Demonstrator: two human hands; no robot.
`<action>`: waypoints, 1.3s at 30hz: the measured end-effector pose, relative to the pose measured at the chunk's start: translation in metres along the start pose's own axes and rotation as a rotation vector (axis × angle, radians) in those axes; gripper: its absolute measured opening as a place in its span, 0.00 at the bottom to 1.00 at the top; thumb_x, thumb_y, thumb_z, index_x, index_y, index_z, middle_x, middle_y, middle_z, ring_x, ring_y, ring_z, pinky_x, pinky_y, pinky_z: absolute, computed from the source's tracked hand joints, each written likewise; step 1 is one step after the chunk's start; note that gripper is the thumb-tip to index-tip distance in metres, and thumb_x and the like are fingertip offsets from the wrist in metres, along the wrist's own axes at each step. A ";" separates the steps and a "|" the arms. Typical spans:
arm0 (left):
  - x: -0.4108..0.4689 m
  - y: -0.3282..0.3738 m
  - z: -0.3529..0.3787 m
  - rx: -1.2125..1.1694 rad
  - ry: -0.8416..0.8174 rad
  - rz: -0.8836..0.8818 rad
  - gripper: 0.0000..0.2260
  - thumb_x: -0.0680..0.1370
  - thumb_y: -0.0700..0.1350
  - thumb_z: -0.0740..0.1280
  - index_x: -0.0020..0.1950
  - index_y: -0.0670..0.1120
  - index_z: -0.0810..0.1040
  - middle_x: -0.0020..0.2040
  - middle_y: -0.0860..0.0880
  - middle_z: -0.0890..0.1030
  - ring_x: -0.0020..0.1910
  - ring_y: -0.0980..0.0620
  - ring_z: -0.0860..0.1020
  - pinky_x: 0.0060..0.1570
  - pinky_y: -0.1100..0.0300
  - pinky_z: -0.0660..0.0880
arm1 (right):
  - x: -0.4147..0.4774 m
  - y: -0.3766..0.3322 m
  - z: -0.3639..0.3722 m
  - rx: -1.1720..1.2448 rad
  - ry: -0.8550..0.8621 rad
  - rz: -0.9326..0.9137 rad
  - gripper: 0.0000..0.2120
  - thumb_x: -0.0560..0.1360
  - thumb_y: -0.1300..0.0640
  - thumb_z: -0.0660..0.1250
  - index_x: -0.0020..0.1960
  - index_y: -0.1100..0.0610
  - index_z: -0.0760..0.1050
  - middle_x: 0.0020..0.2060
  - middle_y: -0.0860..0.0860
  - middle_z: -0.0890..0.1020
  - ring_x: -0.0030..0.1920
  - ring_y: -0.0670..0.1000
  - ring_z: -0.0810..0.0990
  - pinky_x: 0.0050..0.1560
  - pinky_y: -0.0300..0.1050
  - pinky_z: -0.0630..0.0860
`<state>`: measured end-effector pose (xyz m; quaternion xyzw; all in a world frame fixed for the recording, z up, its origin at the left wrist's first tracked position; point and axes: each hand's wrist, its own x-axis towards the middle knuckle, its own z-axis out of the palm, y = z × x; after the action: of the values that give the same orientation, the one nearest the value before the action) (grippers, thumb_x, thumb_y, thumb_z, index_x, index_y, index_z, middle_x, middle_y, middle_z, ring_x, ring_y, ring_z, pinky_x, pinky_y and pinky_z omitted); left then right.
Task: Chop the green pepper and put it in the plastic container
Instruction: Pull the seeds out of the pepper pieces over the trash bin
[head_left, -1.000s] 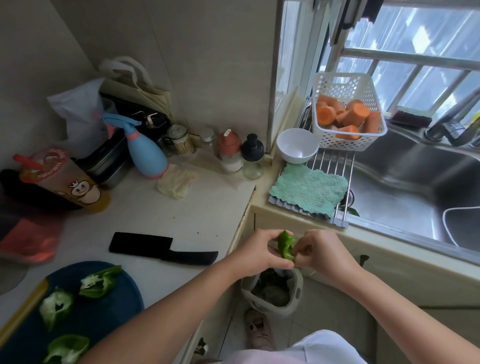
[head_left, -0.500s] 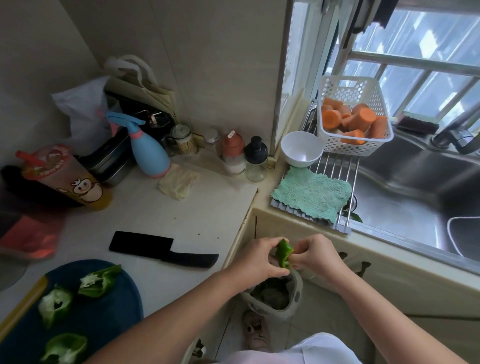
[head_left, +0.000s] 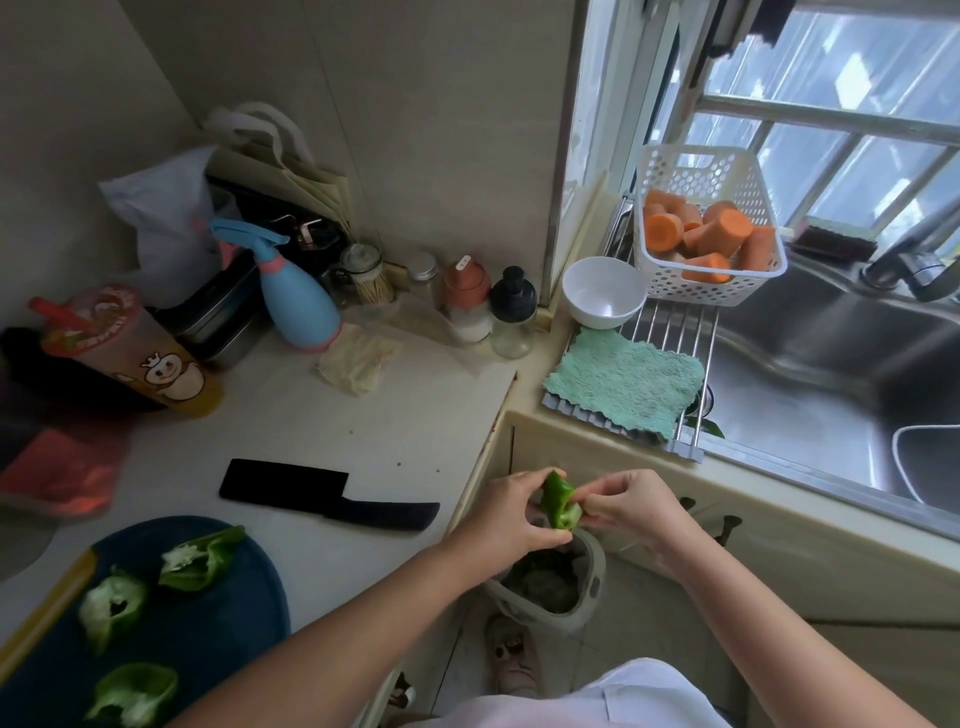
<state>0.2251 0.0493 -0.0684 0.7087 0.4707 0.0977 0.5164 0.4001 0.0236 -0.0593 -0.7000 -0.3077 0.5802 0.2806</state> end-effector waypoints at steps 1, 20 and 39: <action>0.000 -0.001 -0.001 -0.009 0.000 -0.005 0.30 0.70 0.46 0.74 0.70 0.53 0.68 0.61 0.55 0.77 0.57 0.59 0.77 0.58 0.64 0.74 | 0.001 0.001 0.001 -0.032 0.018 -0.021 0.06 0.72 0.69 0.68 0.41 0.64 0.83 0.35 0.56 0.85 0.34 0.45 0.84 0.33 0.32 0.77; 0.007 -0.013 -0.015 -0.094 -0.019 -0.069 0.29 0.69 0.47 0.75 0.68 0.57 0.68 0.60 0.57 0.76 0.59 0.61 0.75 0.64 0.56 0.72 | 0.021 0.016 -0.001 -0.878 0.037 -0.584 0.12 0.72 0.69 0.62 0.44 0.56 0.79 0.42 0.49 0.81 0.43 0.49 0.79 0.44 0.43 0.75; 0.005 -0.012 -0.032 -0.154 -0.043 -0.115 0.30 0.69 0.45 0.75 0.68 0.54 0.69 0.60 0.57 0.77 0.59 0.60 0.76 0.61 0.62 0.71 | 0.028 0.027 0.007 -0.775 0.043 -0.711 0.05 0.71 0.60 0.72 0.45 0.55 0.77 0.40 0.47 0.79 0.42 0.48 0.77 0.42 0.44 0.75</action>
<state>0.2014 0.0740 -0.0662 0.6408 0.4905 0.0883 0.5840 0.4003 0.0280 -0.0986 -0.6166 -0.7123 0.2784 0.1867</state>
